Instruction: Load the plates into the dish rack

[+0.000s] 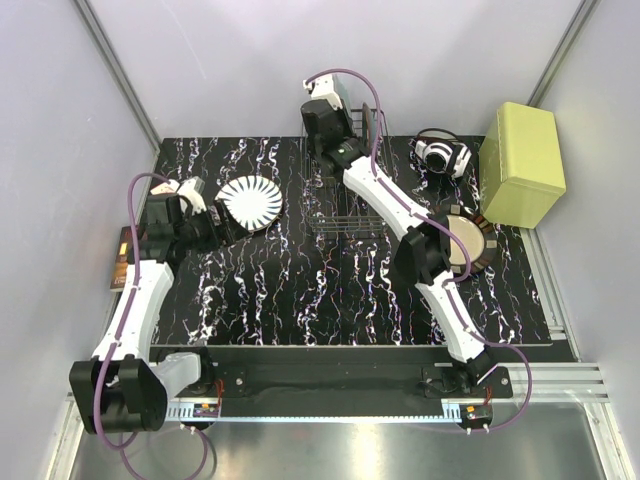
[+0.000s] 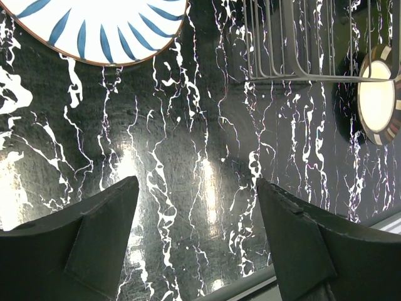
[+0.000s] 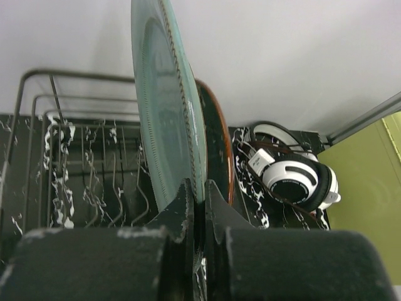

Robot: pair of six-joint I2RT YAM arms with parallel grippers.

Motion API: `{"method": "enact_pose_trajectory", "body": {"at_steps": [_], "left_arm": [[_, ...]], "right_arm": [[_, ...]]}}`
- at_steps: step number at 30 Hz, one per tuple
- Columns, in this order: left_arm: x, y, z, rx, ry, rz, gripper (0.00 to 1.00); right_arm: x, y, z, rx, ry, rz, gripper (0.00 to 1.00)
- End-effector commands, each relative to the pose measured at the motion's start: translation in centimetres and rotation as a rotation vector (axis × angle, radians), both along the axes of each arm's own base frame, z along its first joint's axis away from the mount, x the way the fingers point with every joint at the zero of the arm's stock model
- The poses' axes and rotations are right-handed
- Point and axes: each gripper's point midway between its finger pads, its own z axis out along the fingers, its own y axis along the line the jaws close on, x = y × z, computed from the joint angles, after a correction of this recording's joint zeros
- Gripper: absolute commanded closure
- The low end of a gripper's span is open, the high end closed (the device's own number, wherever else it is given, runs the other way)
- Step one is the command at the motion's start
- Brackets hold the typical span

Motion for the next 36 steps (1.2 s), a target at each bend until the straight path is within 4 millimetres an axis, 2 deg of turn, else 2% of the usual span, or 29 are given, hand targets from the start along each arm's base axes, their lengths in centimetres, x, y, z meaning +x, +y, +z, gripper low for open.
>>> {"method": "enact_pose_trajectory", "body": {"at_steps": [1,7,10,17,22,32,36], "left_arm": [[0.7,-0.1,1.9,-0.010,-0.113,0.000,0.20],[0.3,-0.2,1.6,-0.010,-0.127,-0.001,0.19],[0.0,-0.4,1.3,-0.020,-0.122,-0.009,0.19],[0.2,-0.6,1.2,-0.033,-0.120,-0.013,0.19],[0.3,-0.7,1.3,-0.041,-0.118,-0.017,0.19],[0.2,-0.7,1.1,-0.039,-0.121,-0.017,0.19],[0.0,-0.7,0.9,-0.040,-0.118,-0.017,0.19]], "right_arm": [[-1.9,-0.8,9.4,0.147,-0.176,0.019,1.00],[-1.6,-1.1,8.1,0.093,-0.152,-0.016,1.00],[-1.5,-1.3,8.1,0.079,-0.153,-0.031,1.00],[-1.5,-1.7,8.3,0.073,-0.162,-0.055,1.00],[-1.7,-2.1,9.4,0.076,-0.183,-0.060,1.00],[-1.5,-1.9,6.9,0.037,-0.139,-0.076,1.00],[-1.5,-1.9,7.1,0.065,-0.148,-0.072,1.00]]}}
